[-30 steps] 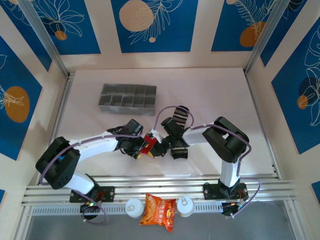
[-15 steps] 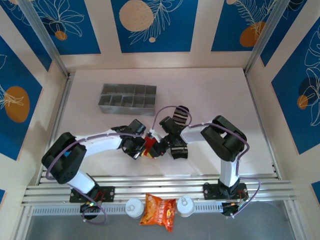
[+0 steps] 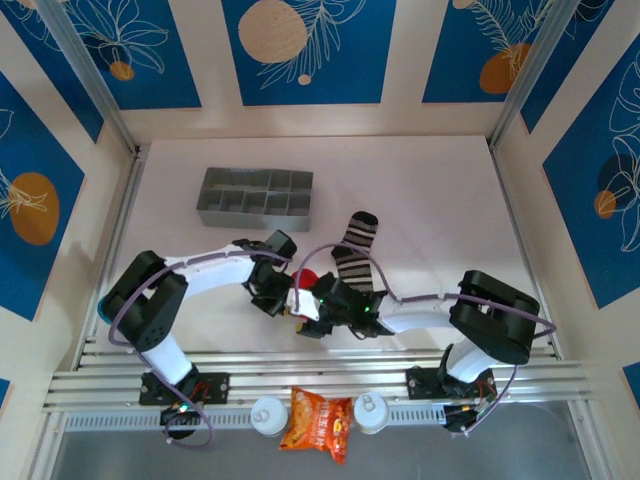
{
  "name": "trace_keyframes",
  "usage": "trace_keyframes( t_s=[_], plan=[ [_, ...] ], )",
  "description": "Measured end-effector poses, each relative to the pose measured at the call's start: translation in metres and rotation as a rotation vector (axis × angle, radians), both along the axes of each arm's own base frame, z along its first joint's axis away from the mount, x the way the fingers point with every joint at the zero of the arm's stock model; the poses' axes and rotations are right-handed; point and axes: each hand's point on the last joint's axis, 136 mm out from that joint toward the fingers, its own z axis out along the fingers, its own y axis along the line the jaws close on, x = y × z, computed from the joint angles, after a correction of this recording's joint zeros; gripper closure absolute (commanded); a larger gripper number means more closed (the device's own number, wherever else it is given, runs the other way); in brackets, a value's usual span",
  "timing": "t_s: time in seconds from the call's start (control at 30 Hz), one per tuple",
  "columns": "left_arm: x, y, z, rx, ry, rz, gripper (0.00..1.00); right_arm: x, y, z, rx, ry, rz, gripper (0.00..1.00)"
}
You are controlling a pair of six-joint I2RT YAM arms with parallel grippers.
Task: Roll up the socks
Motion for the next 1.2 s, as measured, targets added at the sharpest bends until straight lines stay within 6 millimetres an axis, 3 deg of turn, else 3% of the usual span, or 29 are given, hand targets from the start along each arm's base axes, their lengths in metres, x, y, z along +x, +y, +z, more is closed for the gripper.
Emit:
trace_keyframes(
  t_s=[0.17,0.33,0.67,0.83,0.9,1.03,1.2],
  plan=[
    [0.002,0.001,0.001,-0.006,0.046,-0.016,1.00,0.006,0.001,-0.008,-0.057,-0.101,0.001,0.42],
    [0.001,0.003,0.001,-0.003,0.070,-0.034,1.00,0.006,0.007,-0.018,-0.100,-0.128,0.019,0.67],
    [0.000,0.008,0.001,0.009,0.084,-0.041,1.00,0.009,0.013,-0.022,-0.115,-0.130,-0.016,1.00],
    [0.004,0.015,0.004,0.025,0.036,-0.021,0.51,0.011,0.012,-0.022,-0.064,-0.042,-0.068,1.00],
    [0.004,0.023,0.010,0.036,-0.004,-0.009,0.39,0.013,0.007,-0.024,-0.033,0.016,-0.102,1.00],
    [0.015,0.029,0.037,0.017,-0.129,0.012,0.30,0.018,-0.004,-0.025,0.052,0.144,-0.172,1.00],
    [0.028,0.025,0.052,-0.030,-0.243,-0.013,0.36,0.022,-0.012,-0.025,0.180,0.313,-0.225,1.00]
  ],
)
